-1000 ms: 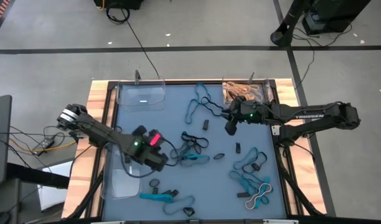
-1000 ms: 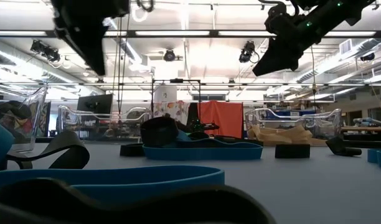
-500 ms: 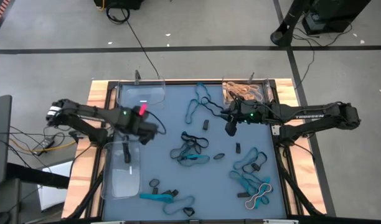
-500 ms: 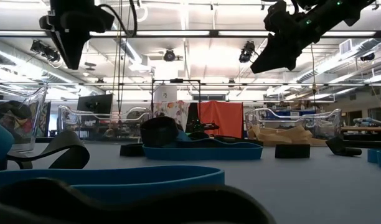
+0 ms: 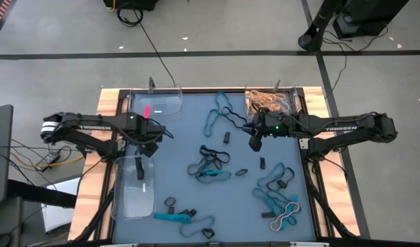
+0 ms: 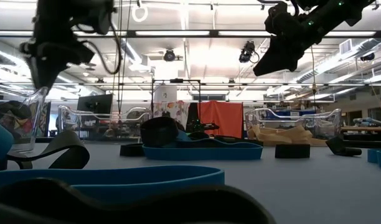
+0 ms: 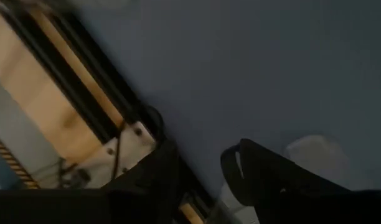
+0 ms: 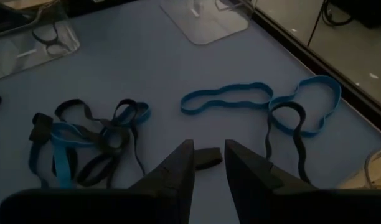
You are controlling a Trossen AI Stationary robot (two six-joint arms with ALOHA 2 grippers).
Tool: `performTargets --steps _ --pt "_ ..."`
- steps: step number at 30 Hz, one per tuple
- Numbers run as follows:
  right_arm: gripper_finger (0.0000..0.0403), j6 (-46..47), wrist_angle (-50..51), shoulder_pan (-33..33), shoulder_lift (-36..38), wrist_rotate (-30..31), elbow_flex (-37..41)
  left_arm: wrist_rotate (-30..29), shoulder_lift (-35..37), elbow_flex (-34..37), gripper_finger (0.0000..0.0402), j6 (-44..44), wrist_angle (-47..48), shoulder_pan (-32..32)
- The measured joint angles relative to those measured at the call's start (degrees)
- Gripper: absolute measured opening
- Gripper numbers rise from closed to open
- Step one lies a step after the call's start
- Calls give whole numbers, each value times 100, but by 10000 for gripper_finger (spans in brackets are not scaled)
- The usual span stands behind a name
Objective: Sort rubber bands into baskets
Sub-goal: Put the big black rubber band into the bottom left transparent bin
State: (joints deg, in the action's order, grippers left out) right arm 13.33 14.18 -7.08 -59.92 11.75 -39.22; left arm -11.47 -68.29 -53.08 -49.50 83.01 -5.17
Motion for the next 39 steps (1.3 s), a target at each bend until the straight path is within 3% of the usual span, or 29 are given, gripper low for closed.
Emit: performTargets --steps 8,13,17,29,36,39 --pt "101 1 -40 -1 0 0 0 652 730 947 174 -25 -716 -161" --pt "101 1 -64 -1 0 4 0 663 728 900 172 -162 -837 -160" --pt "101 1 -84 -1 0 2 0 1160 725 939 162 -159 -910 -214" --pt "101 -8 -129 -1 0 1 0 1295 394 942 101 -362 -812 -344" --pt "101 -52 -123 -1 0 -2 0 1408 -66 942 20 -186 -814 -344" --pt "101 -63 -120 -1 0 -32 0 1413 -107 919 9 -177 -768 -344"
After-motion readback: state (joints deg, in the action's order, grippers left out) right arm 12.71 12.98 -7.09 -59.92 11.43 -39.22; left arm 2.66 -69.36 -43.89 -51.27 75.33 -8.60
